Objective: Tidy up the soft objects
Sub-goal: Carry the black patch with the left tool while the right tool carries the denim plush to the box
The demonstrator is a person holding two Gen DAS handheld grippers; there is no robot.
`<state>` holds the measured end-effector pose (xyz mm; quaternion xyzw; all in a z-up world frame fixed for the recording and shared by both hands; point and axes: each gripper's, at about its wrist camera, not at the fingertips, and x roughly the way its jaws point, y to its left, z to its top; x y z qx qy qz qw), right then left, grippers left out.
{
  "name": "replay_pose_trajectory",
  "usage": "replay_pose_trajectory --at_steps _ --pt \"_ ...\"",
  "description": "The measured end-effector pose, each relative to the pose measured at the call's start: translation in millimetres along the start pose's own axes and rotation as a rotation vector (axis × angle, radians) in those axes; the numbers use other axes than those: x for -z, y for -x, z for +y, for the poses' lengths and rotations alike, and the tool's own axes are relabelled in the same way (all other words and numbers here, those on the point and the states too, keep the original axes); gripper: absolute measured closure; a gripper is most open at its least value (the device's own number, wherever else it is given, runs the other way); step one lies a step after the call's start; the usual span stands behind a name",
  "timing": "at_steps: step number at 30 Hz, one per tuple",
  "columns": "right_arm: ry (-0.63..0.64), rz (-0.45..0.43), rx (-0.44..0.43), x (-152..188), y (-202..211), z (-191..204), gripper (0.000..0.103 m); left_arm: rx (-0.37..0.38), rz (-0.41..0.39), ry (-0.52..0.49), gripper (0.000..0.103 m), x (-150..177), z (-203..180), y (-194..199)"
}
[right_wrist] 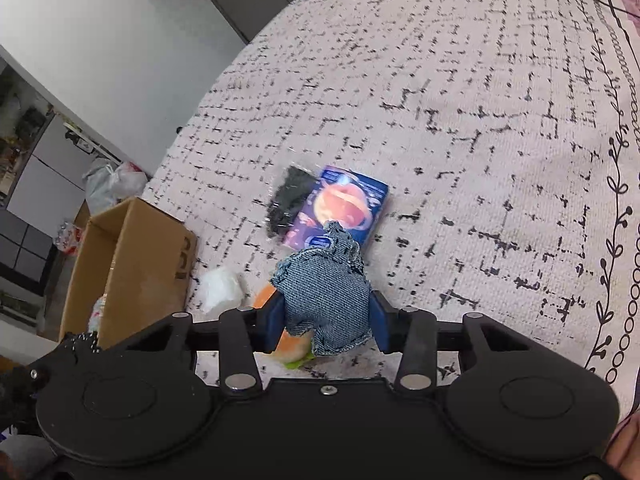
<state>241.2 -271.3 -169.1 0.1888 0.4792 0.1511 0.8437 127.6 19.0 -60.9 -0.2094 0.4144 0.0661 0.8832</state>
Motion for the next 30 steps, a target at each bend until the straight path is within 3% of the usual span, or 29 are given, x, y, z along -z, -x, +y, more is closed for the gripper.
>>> replay_pose_trajectory --at_steps 17,30 --pt "0.191 -0.143 -0.122 3.2 21.2 53.4 0.061 -0.044 -0.074 0.037 0.074 -45.0 39.8 5.9" --pt "0.250 -0.201 -0.195 11.3 18.8 76.5 0.060 -0.069 -0.098 0.086 0.074 -74.9 69.6 -23.2"
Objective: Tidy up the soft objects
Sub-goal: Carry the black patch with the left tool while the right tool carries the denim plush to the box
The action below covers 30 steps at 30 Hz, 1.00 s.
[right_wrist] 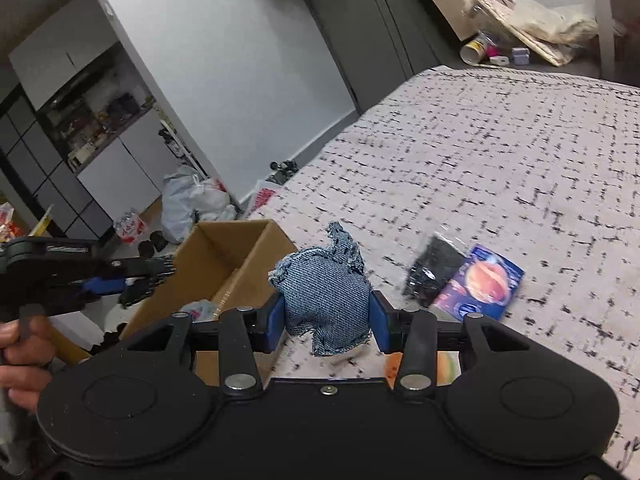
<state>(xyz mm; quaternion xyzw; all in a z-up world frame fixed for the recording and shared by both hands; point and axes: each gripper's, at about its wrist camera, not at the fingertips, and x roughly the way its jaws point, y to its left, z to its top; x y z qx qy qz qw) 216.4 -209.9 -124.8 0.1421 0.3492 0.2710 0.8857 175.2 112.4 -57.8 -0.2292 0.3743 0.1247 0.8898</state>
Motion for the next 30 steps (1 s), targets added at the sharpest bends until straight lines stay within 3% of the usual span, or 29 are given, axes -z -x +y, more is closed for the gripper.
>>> replay_pose_trajectory --at_steps 13,20,30 --pt "0.029 -0.049 -0.069 -4.0 -29.2 35.5 0.060 0.027 -0.007 0.035 0.073 -7.3 18.3 -41.8" --pt "0.044 -0.055 -0.091 -7.1 -47.2 53.1 0.059 0.017 0.026 0.075 0.070 -8.4 32.5 -56.7" --pt "0.085 -0.046 -0.107 -9.2 -67.2 75.0 0.059 0.029 0.070 0.139 0.047 -5.4 42.0 -57.0"
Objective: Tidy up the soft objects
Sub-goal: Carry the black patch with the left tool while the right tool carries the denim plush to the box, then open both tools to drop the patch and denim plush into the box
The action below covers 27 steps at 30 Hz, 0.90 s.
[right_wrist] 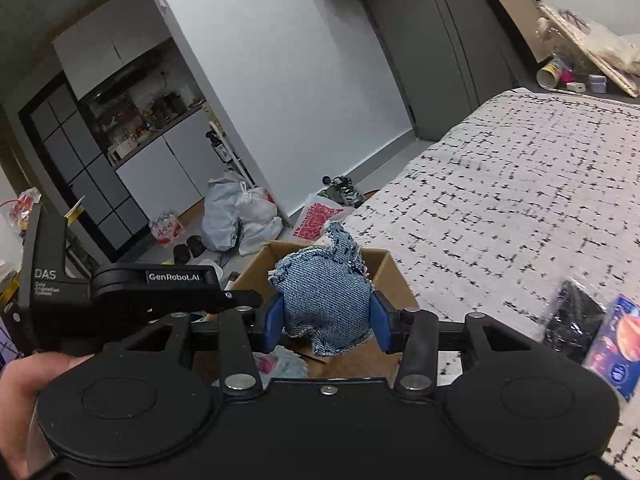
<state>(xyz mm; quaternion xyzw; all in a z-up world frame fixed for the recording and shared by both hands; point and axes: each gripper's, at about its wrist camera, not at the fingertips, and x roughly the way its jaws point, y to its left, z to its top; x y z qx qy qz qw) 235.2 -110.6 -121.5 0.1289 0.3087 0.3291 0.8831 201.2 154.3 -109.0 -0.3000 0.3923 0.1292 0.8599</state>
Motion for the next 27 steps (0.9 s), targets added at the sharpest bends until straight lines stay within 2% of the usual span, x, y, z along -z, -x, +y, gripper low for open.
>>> replay_pose_trajectory --at_steps 3,7,11,14,20,23,27 --pt "-0.013 0.005 -0.009 0.6 -11.3 3.5 0.059 -0.003 -0.005 0.006 0.043 3.8 0.7 4.2" --pt "-0.036 0.011 -0.015 3.3 -26.3 9.0 0.058 0.009 -0.012 0.020 0.042 6.4 6.0 8.9" --pt "-0.032 0.043 -0.012 8.5 -35.3 14.5 0.053 0.021 -0.015 0.020 0.042 6.8 7.5 10.0" --pt "-0.005 0.068 -0.018 8.4 -34.3 20.7 0.046 0.026 -0.017 0.014 0.042 7.0 7.6 9.0" --pt "-0.024 0.064 -0.021 1.8 -21.9 23.5 0.032 0.025 -0.022 -0.001 0.042 7.7 6.0 8.9" --pt "-0.038 0.048 0.006 -2.5 -13.0 21.5 0.018 0.018 -0.023 0.001 0.042 7.5 5.0 8.9" --pt "-0.091 0.041 0.038 -10.3 1.3 11.9 0.017 0.008 -0.031 -0.016 0.042 9.3 2.3 12.0"
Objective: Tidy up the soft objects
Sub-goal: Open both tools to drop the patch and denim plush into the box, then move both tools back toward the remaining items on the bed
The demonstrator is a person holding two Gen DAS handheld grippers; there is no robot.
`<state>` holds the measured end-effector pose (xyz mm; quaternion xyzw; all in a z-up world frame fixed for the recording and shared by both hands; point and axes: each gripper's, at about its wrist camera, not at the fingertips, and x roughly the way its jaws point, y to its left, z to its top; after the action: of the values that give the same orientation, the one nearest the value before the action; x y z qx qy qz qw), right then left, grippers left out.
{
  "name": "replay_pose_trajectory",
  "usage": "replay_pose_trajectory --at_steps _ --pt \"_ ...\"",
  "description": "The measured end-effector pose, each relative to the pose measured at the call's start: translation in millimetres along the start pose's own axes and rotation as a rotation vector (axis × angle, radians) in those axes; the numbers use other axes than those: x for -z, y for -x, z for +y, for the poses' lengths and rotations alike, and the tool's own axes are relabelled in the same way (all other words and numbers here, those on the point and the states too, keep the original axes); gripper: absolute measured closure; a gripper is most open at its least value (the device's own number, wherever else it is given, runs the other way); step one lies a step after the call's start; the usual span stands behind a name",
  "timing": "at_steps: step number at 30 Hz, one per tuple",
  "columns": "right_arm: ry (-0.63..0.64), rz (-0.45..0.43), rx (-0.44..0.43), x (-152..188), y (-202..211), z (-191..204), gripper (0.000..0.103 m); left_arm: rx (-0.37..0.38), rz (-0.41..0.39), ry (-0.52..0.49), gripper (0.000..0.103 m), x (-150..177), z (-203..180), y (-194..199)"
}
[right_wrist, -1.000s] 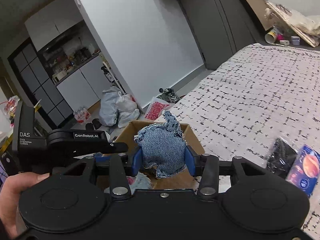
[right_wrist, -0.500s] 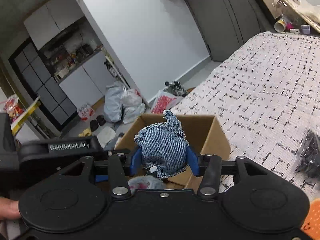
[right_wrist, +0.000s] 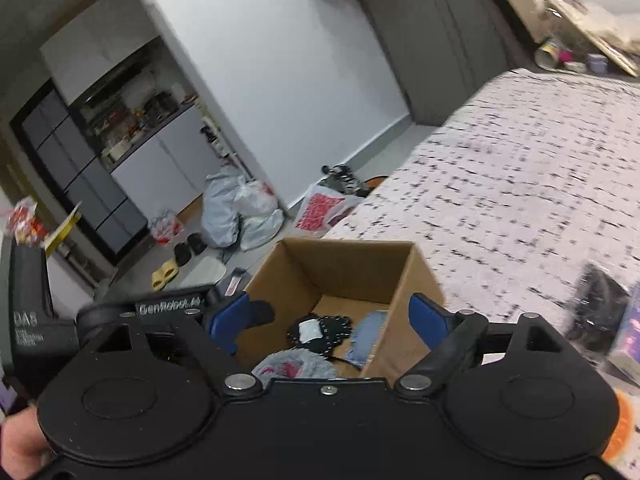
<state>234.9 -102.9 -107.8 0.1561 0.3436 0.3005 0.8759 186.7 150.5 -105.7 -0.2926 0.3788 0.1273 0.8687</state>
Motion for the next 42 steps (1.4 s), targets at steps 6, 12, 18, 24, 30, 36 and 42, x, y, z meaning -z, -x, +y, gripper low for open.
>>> replay_pose_trajectory --at_steps 6,12,18,24,30,36,42 --pt "-0.016 0.034 0.110 -14.2 29.1 -15.7 0.017 -0.009 -0.025 -0.043 0.036 1.7 -9.3 6.9" --pt "-0.023 0.078 0.169 -21.6 57.0 -26.3 0.016 0.008 -0.043 -0.131 0.033 6.6 -26.8 16.6" --pt "-0.043 -0.008 0.173 -35.5 98.1 -34.4 0.004 -0.008 -0.074 -0.221 0.026 13.2 -53.7 30.0" --pt "-0.071 -0.025 0.169 -46.5 126.4 -57.8 0.000 0.005 -0.073 -0.255 0.025 25.3 -77.4 42.3" --pt "-0.167 -0.035 0.131 -48.5 147.0 -94.3 0.000 0.004 -0.071 -0.277 0.025 38.9 -99.1 52.5" --pt "-0.242 -0.041 0.121 -44.9 155.9 -120.1 0.000 0.000 -0.073 -0.309 0.025 51.6 -123.2 58.3" --pt "-0.276 -0.013 0.133 -35.8 154.5 -140.5 0.000 0.002 -0.043 -0.315 0.025 67.0 -142.4 52.2"
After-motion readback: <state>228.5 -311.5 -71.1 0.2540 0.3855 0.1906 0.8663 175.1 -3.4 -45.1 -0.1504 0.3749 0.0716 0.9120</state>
